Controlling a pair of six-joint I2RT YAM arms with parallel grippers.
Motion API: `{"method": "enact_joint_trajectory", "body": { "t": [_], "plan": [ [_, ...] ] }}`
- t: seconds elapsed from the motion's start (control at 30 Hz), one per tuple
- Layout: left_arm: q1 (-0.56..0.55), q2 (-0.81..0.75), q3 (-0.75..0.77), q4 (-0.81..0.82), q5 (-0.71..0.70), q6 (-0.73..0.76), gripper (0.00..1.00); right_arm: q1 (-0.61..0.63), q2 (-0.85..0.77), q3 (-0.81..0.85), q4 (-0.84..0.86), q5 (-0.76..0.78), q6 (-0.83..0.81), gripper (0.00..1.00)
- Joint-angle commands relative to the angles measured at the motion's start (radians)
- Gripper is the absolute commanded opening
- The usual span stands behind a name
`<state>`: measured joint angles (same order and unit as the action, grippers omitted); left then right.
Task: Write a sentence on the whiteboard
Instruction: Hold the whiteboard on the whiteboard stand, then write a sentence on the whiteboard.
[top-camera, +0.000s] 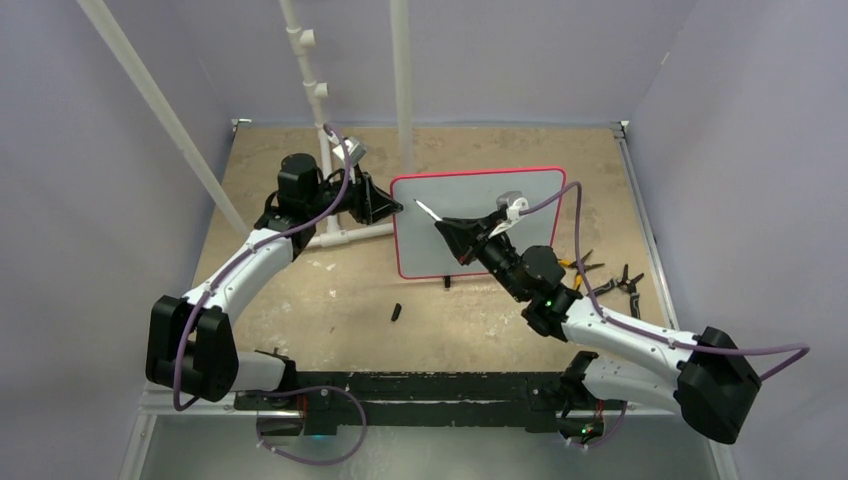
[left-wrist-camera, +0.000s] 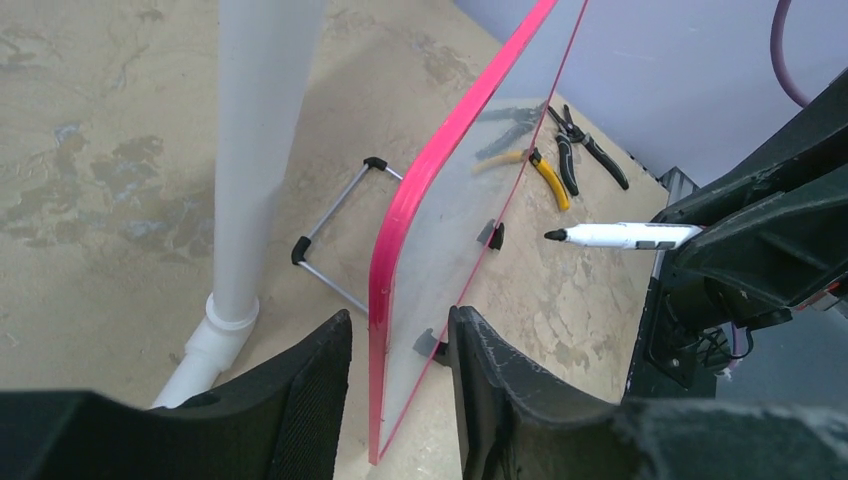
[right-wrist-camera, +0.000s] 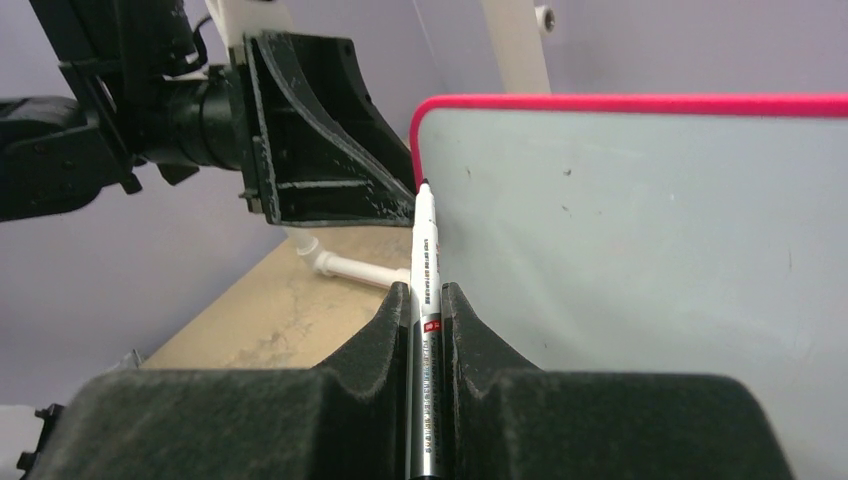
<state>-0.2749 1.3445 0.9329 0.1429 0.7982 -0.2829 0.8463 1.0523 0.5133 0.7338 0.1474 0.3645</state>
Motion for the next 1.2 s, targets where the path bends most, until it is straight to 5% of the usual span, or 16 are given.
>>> {"method": "enact_joint_trajectory", "body": {
  "t": [0.0, 0.63, 1.17],
  "plan": [
    [0.008, 0.005, -0.017, 0.072, 0.028, -0.012, 0.37, 0.005, 0.021, 0.057, 0.112, 0.030, -0.033, 0.00],
    [0.006, 0.016, -0.024, 0.027, -0.013, 0.060, 0.00, 0.005, 0.118, 0.100, 0.155, 0.066, -0.048, 0.00],
    [0.000, 0.004, -0.027, 0.021, -0.013, 0.077, 0.00, 0.005, 0.153, 0.115, 0.151, 0.118, -0.041, 0.00]
  ]
}}
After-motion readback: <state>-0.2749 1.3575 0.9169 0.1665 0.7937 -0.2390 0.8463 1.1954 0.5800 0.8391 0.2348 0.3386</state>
